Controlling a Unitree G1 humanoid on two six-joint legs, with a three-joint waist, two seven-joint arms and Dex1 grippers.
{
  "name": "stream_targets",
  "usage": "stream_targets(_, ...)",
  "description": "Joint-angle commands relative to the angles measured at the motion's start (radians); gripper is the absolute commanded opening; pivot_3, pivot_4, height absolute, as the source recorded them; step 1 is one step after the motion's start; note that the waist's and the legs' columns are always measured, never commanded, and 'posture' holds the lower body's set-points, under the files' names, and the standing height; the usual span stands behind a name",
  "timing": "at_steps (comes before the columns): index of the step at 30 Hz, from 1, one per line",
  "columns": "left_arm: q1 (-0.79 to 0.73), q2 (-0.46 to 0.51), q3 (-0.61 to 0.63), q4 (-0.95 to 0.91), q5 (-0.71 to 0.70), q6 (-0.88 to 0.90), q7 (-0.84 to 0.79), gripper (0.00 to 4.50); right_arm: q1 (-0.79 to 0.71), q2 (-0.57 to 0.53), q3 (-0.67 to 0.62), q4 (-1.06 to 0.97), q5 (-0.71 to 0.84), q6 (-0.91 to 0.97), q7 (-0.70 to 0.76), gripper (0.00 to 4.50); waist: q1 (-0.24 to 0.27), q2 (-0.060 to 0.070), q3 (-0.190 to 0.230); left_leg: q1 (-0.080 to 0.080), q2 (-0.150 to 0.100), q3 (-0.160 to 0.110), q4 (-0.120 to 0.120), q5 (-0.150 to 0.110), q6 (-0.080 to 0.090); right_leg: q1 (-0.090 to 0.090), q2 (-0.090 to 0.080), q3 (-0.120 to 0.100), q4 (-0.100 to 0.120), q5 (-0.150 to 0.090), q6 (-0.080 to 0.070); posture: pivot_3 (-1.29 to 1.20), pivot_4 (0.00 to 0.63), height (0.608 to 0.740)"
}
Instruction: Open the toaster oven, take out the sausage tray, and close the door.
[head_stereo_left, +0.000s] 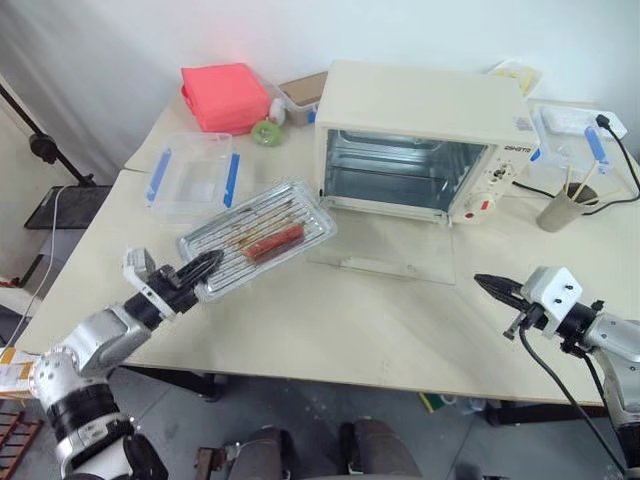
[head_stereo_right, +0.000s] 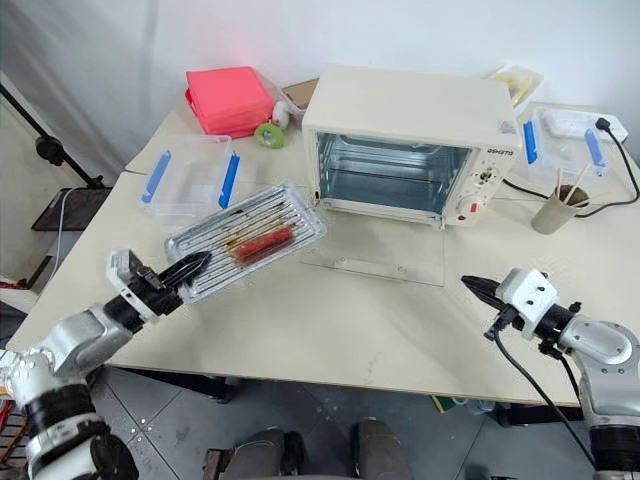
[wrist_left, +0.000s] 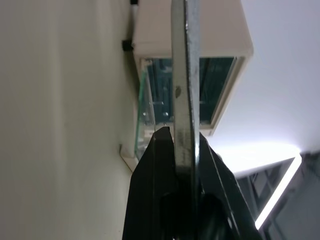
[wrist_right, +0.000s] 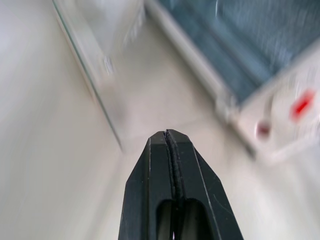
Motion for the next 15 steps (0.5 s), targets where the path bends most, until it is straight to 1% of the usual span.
stream_targets(1, 0.05, -0.018, -0.012, -0.102, -0.117, -0.107, 0.047, 0.0, -0.053, 0.003, 0.037, 0.086, 0.0, 0.027, 0.052, 0.03, 0.002, 0.0, 0.0, 0.001, 0.0, 0.0, 0.0, 0.0, 0.0, 0.001, 0.0, 0.0, -0.001, 0.0, 0.0, 0.0, 0.15, 0.74)
stream_targets(4, 0.094, -0.045, -0.004, -0.14, -0.117, -0.168, 0.054, 0.0, -0.112, 0.034, 0.074, 0.153, -0.02, -0.004, 0.059, 0.03, 0.003, 0.0, 0.0, 0.0, -0.001, 0.0, 0.0, 0.0, 0.0, 0.002, 0.0, 0.0, -0.002, 0.0, 0.0, 0.0, 0.15, 0.74)
stream_targets(7, 0.124, -0.055, -0.004, -0.161, -0.117, -0.202, 0.049, 0.0, -0.148, 0.064, 0.1, 0.176, -0.023, -0.018, 0.07, 0.03, 0.002, 0.0, 0.0, 0.001, -0.001, 0.0, 0.0, 0.0, 0.0, 0.003, 0.0, -0.001, -0.004, 0.0, 0.0, 0.0, 0.15, 0.74)
stream_targets(10, 0.138, -0.053, -0.007, -0.169, -0.117, -0.215, 0.038, 0.0, -0.171, 0.104, 0.086, 0.18, 0.017, -0.027, 0.075, 0.03, 0.002, 0.0, 0.0, 0.001, -0.001, -0.001, 0.0, 0.0, 0.0, 0.004, 0.0, -0.001, -0.006, 0.0, 0.0, 0.0, 0.15, 0.74)
stream_targets(13, 0.146, -0.051, -0.009, -0.176, -0.117, -0.222, 0.033, 0.0, -0.181, 0.121, 0.072, 0.186, 0.017, -0.059, 0.062, 0.03, 0.003, 0.0, 0.0, 0.001, -0.001, -0.001, 0.0, 0.0, 0.0, 0.004, 0.0, -0.001, -0.006, 0.0, 0.0, 0.0, 0.15, 0.74)
stream_targets(15, 0.154, -0.056, 0.0, -0.195, -0.117, -0.224, 0.029, 0.0, -0.169, 0.155, 0.036, 0.136, 0.08, -0.037, 0.041, 0.03, 0.003, 0.0, 0.0, 0.001, -0.001, -0.001, 0.0, 0.0, 0.0, 0.004, 0.0, -0.001, -0.006, 0.0, 0.0, 0.0, 0.15, 0.74)
